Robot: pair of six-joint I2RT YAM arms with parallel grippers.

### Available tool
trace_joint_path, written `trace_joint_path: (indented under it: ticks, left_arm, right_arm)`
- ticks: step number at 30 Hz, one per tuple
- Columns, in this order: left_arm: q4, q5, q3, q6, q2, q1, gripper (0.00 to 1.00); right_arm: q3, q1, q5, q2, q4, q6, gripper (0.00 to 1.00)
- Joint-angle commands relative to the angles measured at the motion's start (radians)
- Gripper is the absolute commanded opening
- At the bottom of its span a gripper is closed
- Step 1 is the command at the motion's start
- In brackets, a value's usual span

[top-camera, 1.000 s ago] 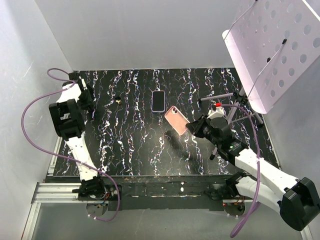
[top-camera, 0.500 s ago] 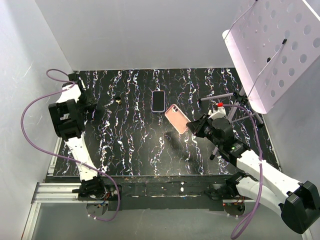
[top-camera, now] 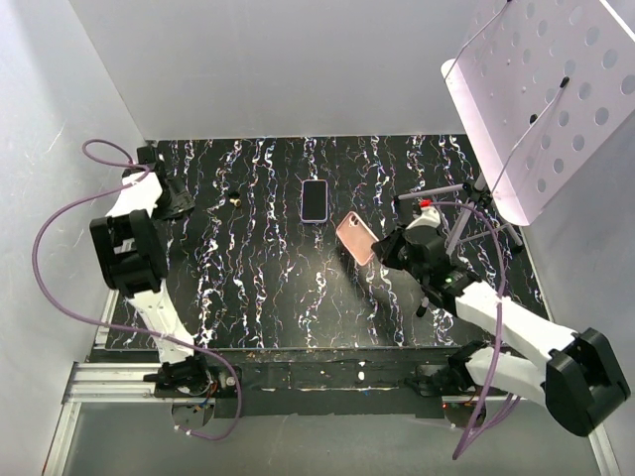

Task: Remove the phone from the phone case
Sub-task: Place the phone at the center of the board, then place the phone case at the center of the board.

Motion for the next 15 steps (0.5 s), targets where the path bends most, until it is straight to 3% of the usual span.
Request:
trace_joint_path:
  ticks: [1, 5, 9, 11, 15]
  left_arm:
    - [0.063, 0.122, -0.109, -0.093, -0.290, -0.106, 0.98]
    - [0.119, 0.288, -0.221, -0.198, -0.430, -0.203, 0.98]
    - [0.325, 0.430, -0.452, -0.271, -0.631, -0.310, 0.98]
    - [0.401, 0.504, -0.532, -0.210, -0.696, -0.355, 0.98]
    - [0.363, 0.480, -0.571, -0.118, -0.762, -0.424, 0.97]
  right_arm:
    - [0.137, -0.003, 0.112, 0.077, 0.003, -0.091, 0.01]
    - [0.252, -0.001, 0.195, 0.170, -0.074, -0.085, 0.01]
    - [0.382, -0.003, 0.298, 0.317, -0.102, -0.105, 0.01]
    - [0.448, -0.004, 0.342, 0.394, -0.132, -0.126, 0.01]
    - [0.573, -0.032, 0.341, 0.528, -0.180, -0.120, 0.01]
